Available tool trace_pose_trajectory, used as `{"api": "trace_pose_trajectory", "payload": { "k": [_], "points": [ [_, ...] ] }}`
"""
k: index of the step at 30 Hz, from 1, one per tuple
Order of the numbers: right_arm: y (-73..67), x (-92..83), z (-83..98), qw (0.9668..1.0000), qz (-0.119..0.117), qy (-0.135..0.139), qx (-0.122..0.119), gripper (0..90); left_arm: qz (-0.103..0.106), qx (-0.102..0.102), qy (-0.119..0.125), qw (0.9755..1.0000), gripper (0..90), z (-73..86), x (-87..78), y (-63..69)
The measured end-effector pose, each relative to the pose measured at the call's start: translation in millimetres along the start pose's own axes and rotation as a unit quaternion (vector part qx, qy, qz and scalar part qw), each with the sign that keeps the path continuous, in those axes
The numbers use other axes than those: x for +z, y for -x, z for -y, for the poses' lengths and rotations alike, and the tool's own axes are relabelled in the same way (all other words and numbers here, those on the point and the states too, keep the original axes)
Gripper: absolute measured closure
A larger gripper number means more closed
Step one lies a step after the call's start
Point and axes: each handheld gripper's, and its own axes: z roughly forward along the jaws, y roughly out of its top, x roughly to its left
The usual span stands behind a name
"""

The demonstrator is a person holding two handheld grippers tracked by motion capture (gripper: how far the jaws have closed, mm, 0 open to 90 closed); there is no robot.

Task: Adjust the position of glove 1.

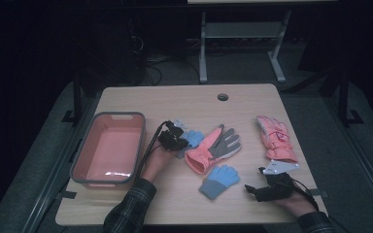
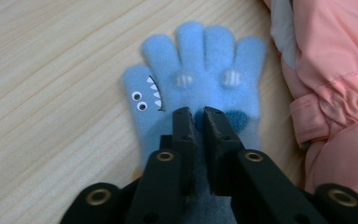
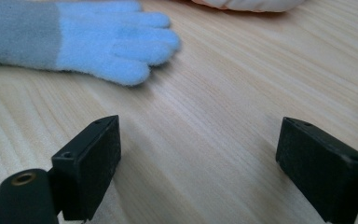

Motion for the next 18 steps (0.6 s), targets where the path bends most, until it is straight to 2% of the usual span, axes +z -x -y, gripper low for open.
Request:
{"api": "trace_pose_trajectory", "payload": {
  "k": [2,5,8,11,18],
  "points": [
    [0.0,0.0,0.0,1.0000,0.000,0.000,0.000,13.2,0.003,-0.005,0.000,1.0000,85.7,-0.1,-1.3,-1.5],
    [0.0,0.0,-0.1,1.0000,0.000,0.000,0.001,13.2,0.005,-0.025,0.017,0.9995,86.8,-1.2,-6.5,-5.2],
    [0.1,0.1,-0.1,1.0000,0.000,0.000,0.000,13.3,-0.003,-0.038,0.033,0.9987,87.0,-4.0,-18.1,-10.3],
    [0.1,0.2,-0.2,1.0000,0.000,0.000,0.001,13.3,-0.001,-0.051,0.050,0.9975,87.0,-7.0,-30.4,-12.7],
    [0.1,0.1,-0.2,1.0000,0.000,0.000,0.001,13.3,0.016,-0.045,0.063,0.9969,86.9,-12.2,-53.9,-7.9]
  ]
}}
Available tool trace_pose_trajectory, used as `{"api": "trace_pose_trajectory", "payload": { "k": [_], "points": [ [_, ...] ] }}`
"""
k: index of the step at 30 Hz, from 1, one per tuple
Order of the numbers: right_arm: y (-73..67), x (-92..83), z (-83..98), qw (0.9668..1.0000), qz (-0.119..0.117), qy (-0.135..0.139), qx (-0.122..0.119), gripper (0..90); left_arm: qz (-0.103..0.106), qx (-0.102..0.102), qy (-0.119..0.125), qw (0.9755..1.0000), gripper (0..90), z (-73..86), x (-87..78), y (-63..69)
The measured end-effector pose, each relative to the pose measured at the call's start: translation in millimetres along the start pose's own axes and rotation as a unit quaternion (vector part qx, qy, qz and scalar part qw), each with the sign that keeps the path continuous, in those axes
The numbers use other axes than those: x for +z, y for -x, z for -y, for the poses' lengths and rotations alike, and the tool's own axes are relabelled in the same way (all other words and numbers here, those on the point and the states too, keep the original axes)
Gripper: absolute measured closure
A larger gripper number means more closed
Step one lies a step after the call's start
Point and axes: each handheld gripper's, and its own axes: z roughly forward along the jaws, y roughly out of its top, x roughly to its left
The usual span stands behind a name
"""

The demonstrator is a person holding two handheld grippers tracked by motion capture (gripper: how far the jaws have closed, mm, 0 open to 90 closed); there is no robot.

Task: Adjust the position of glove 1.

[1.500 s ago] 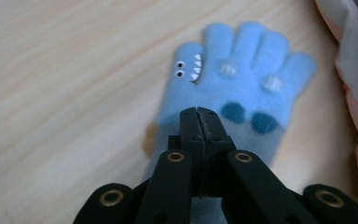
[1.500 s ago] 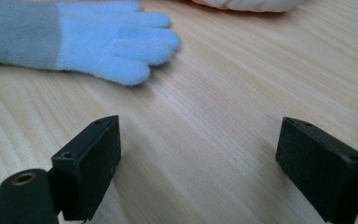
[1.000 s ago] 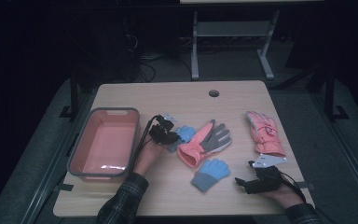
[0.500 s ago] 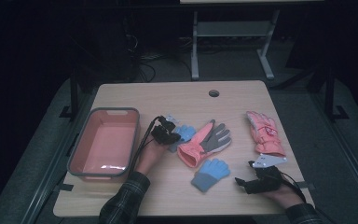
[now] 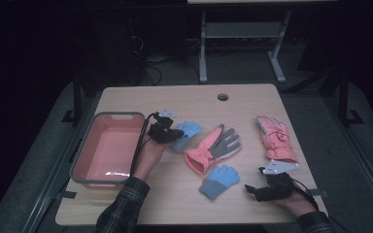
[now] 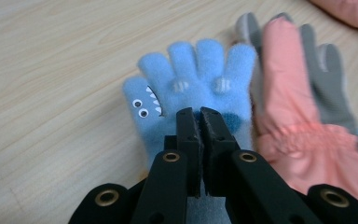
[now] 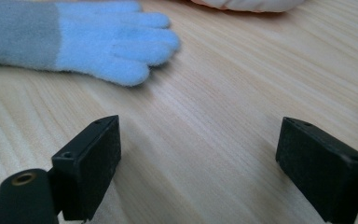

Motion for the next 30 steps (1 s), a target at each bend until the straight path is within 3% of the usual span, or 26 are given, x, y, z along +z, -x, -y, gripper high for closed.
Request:
{"api": "trace_pose_trajectory", "payload": {
  "k": [6,14,16,23,30],
  "points": [
    [0.0,0.0,0.0,1.0000,0.000,0.000,0.000,13.3,0.027,0.002,0.001,0.9996,86.8,0.7,-14.8,14.6],
    [0.0,0.0,0.0,1.0000,0.000,0.000,0.000,13.3,0.057,0.015,0.005,0.9983,86.8,3.8,-28.3,43.3],
    [0.0,0.0,0.0,1.0000,0.000,0.000,0.000,13.3,0.065,0.020,0.005,0.9977,86.8,4.3,-31.3,56.1],
    [0.0,0.0,0.0,1.0000,0.000,0.000,-0.001,13.2,0.087,0.034,0.003,0.9957,86.8,6.9,-31.0,81.1],
    [0.0,0.1,0.0,1.0000,0.000,0.000,0.000,13.3,0.105,0.046,-0.014,0.9934,86.8,14.3,-17.3,110.0]
  ]
}}
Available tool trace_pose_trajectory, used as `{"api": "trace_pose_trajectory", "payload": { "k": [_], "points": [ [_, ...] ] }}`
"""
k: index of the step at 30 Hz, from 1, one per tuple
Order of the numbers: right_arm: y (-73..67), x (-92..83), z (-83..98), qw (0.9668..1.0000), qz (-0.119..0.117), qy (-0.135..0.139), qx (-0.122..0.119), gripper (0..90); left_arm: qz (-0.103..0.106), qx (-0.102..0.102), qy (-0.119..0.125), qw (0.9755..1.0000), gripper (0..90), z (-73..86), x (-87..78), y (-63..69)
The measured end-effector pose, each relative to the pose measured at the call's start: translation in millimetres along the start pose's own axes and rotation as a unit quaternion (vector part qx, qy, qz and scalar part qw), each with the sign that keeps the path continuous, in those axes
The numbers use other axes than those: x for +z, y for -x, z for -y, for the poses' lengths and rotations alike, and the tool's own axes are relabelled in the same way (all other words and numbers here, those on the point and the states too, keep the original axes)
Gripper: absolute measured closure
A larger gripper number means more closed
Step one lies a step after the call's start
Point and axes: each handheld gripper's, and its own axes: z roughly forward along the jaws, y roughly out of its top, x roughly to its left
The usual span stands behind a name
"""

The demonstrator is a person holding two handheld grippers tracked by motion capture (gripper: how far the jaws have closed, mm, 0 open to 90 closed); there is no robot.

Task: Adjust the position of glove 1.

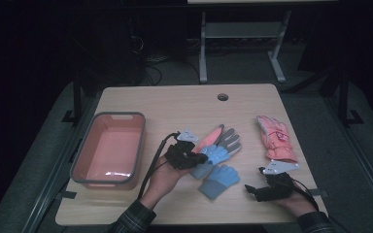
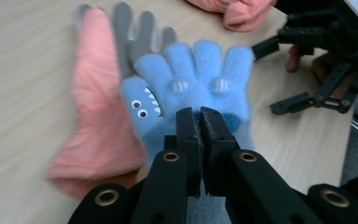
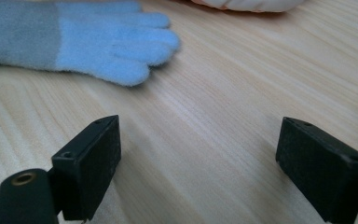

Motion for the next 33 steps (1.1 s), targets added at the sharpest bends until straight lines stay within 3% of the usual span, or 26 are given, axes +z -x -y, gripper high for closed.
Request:
{"api": "trace_pose_trajectory", "payload": {
  "k": [5,9,16,23,25,30,33],
  "points": [
    [0.0,0.0,0.0,1.0000,0.000,0.000,0.000,13.3,0.010,0.012,-0.021,0.9996,86.8,3.5,16.5,10.5],
    [0.0,0.0,0.0,1.0000,0.000,0.000,0.000,13.3,0.015,0.007,-0.026,0.9995,86.8,5.7,30.0,18.6],
    [0.0,0.0,0.0,1.0000,0.000,0.000,0.000,13.3,0.013,0.018,-0.057,0.9981,86.7,12.0,48.6,22.8],
    [0.0,0.0,0.0,1.0000,0.000,0.000,0.000,13.2,0.010,0.010,-0.060,0.9981,85.2,20.8,52.5,24.9],
    [0.0,0.0,0.0,1.0000,0.000,0.000,0.000,13.2,0.010,0.020,-0.066,0.9976,79.1,22.9,52.8,24.5],
    [0.2,-0.6,0.0,1.0000,-0.003,-0.002,-0.004,13.7,0.016,0.041,-0.066,0.9968,48.8,25.8,40.5,24.4],
    [0.4,-1.8,-3.3,0.9999,-0.005,-0.014,0.004,14.2,0.025,0.036,-0.058,0.9974,39.4,30.5,32.3,22.4]
  ]
}}
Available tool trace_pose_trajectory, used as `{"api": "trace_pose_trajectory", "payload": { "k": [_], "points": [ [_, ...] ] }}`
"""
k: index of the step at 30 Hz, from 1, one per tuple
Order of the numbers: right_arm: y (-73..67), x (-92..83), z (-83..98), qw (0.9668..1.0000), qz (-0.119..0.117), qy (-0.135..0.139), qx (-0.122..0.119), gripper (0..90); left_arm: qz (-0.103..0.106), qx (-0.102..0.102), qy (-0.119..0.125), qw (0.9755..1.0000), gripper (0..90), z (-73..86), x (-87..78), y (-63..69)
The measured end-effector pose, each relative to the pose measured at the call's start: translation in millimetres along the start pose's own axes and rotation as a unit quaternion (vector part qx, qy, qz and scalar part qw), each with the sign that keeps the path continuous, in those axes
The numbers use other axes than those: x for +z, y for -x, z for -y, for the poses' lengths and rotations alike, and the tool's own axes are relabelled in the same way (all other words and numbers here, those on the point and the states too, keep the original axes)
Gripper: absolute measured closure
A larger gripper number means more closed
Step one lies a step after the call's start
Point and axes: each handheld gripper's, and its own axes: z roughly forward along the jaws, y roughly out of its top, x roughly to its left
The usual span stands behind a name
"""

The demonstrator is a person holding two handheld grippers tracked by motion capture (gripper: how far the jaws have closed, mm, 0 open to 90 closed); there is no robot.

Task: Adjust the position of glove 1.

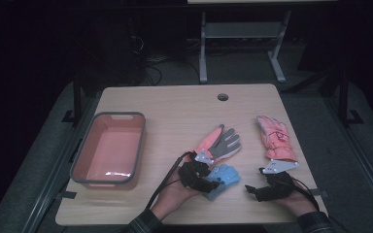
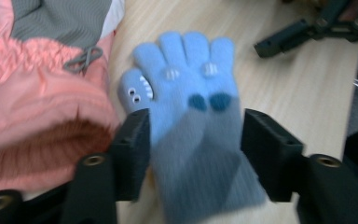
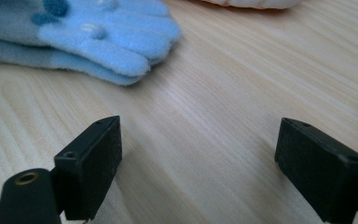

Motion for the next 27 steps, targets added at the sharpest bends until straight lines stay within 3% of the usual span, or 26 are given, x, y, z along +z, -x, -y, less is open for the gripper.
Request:
{"api": "trace_pose_trajectory", "payload": {
  "k": [3,7,14,23,27],
  "points": [
    [1.4,-0.9,-1.1,1.0000,0.001,0.005,-0.002,14.2,0.002,0.013,-0.005,0.9999,27.6,2.6,1.4,0.3],
    [0.5,1.4,-0.1,1.0000,0.002,0.001,-0.007,14.2,-0.008,0.023,-0.018,0.9995,21.2,2.1,18.1,6.4],
    [-0.7,1.6,1.0,0.9999,-0.001,0.005,-0.009,14.1,-0.047,0.039,-0.037,0.9974,19.0,4.6,36.5,11.0],
    [-0.5,1.5,3.2,0.9999,0.000,0.012,-0.009,14.0,-0.065,0.052,-0.040,0.9958,45.0,6.5,30.3,12.1],
    [-0.7,1.3,3.7,0.9999,0.000,0.013,-0.009,13.8,-0.042,0.048,-0.042,0.9971,62.6,6.3,27.7,9.2]
  ]
}}
